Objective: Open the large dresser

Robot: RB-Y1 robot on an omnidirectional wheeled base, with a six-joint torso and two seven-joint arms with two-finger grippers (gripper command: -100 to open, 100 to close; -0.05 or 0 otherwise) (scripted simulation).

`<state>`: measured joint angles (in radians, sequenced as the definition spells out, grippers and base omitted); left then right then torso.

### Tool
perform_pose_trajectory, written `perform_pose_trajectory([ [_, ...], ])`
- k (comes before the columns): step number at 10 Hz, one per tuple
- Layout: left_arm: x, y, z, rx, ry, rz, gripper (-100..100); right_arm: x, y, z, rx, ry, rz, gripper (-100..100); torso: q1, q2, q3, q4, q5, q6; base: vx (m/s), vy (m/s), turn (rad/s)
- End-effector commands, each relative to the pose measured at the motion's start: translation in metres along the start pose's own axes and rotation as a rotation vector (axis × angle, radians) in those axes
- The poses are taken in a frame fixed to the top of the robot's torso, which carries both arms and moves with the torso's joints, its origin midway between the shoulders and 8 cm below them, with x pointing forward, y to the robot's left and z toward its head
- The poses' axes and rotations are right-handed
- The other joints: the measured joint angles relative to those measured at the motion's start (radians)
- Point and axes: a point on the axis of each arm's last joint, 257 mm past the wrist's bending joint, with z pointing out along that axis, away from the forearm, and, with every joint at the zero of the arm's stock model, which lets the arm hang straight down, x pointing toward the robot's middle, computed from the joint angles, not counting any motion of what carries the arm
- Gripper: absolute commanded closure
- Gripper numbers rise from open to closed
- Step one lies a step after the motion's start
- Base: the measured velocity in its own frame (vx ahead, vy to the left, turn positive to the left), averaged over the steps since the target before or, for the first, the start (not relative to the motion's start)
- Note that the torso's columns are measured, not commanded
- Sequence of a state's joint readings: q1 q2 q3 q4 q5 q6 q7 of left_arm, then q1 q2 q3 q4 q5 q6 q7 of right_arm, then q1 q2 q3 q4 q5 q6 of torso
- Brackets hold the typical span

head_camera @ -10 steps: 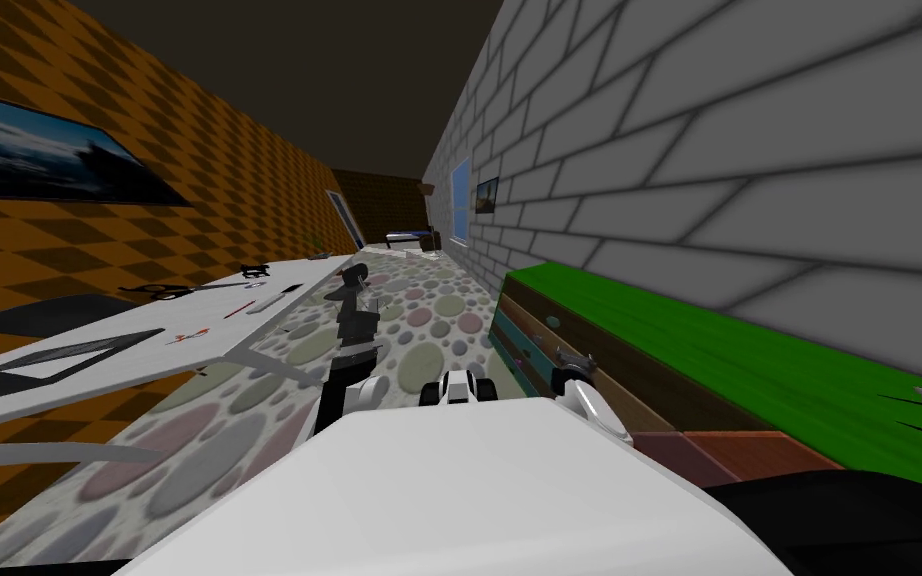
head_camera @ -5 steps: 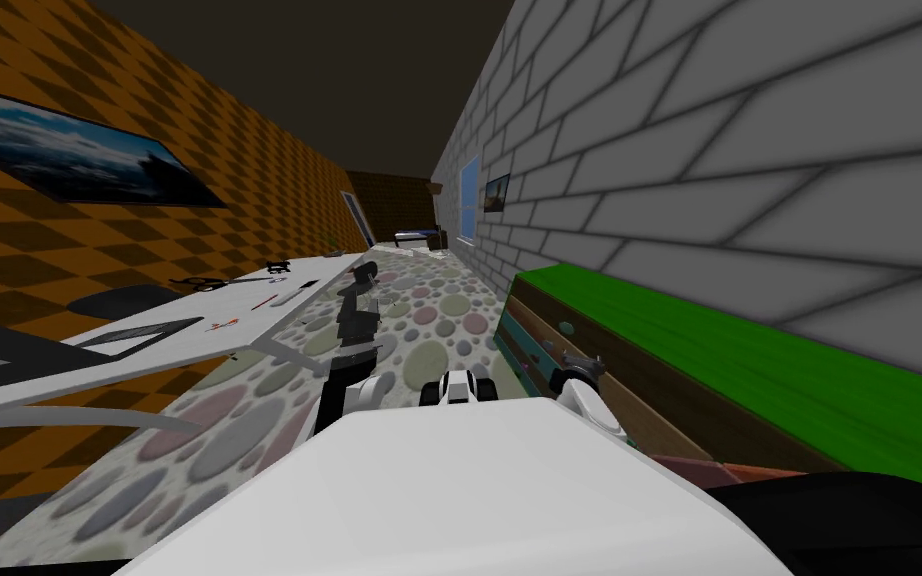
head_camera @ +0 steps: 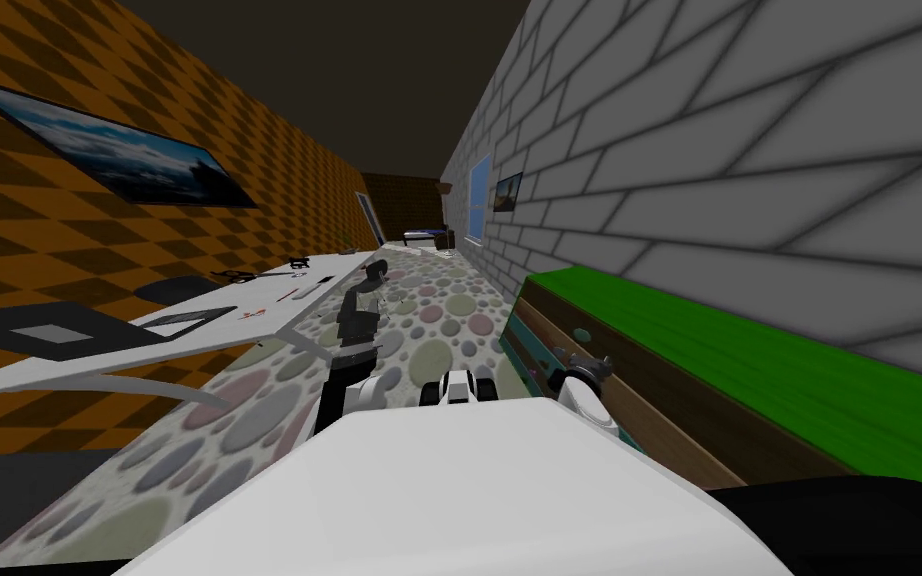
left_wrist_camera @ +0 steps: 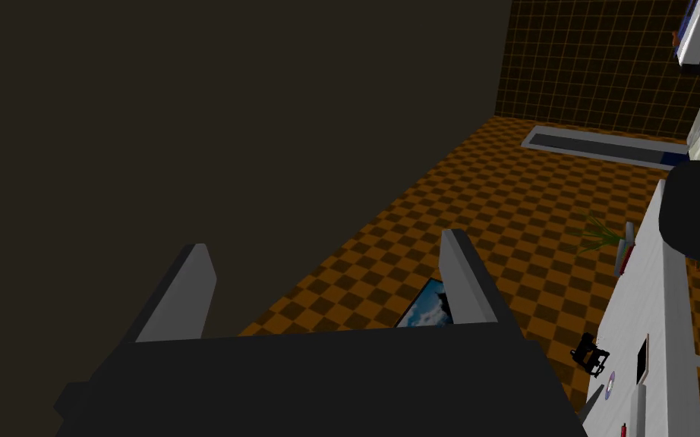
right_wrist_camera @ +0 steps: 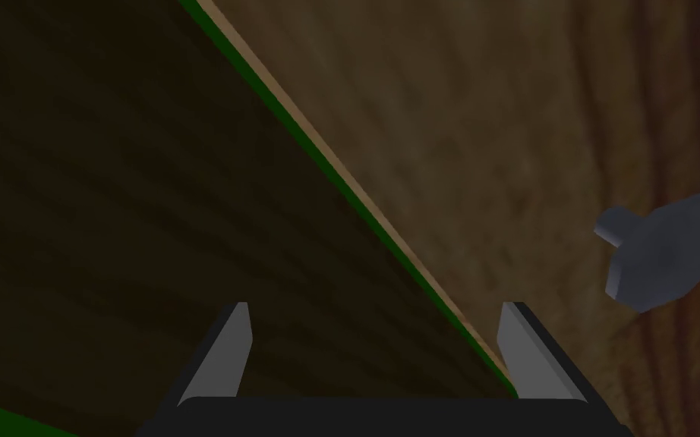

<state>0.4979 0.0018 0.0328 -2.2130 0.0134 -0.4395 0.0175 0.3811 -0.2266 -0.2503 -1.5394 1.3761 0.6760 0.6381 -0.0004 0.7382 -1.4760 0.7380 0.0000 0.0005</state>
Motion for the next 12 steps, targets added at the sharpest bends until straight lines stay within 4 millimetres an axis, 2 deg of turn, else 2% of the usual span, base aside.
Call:
perform_pose_trajectory([
  [1, 0.000, 0.000, 0.000, 0.000, 0.000, 0.000, 0, 0.001, -0.015, 0.004, 0.071, 0.005, -0.113, -100, -0.001, 0.000, 0.000, 0.000, 0.000, -0.001, 0.002, 0.037, 0.116],
  [7, 0.000, 0.000, 0.000, 0.000, 0.000, 0.000, 0, -0.006, -0.051, 0.010, 0.217, 0.003, -0.324, -100, 0.000, 0.000, 0.000, 0.000, 0.000, 0.000, 0.010, 0.032, 0.104],
  [8, 0.000, 0.000, 0.000, 0.000, 0.000, 0.000, 0, -0.006, -0.046, 0.009, 0.201, 0.003, -0.303, -100, 0.000, 0.000, 0.000, 0.000, 0.000, -0.001, 0.007, 0.010, 0.018],
  [9, 0.000, 0.000, 0.000, 0.000, 0.000, 0.000, 0, 0.022, -0.065, 0.010, 0.220, 0.044, -0.305, -100, 0.000, 0.000, 0.000, 0.000, 0.000, 0.000, 0.012, 0.009, 0.306],
  [12, 0.000, 0.000, 0.000, 0.000, 0.000, 0.000, 0, 0.062, -0.094, 0.008, 0.246, 0.103, -0.300, -100, 0.000, -0.001, 0.000, 0.000, 0.000, -0.001, 0.015, 0.005, 0.239],
])
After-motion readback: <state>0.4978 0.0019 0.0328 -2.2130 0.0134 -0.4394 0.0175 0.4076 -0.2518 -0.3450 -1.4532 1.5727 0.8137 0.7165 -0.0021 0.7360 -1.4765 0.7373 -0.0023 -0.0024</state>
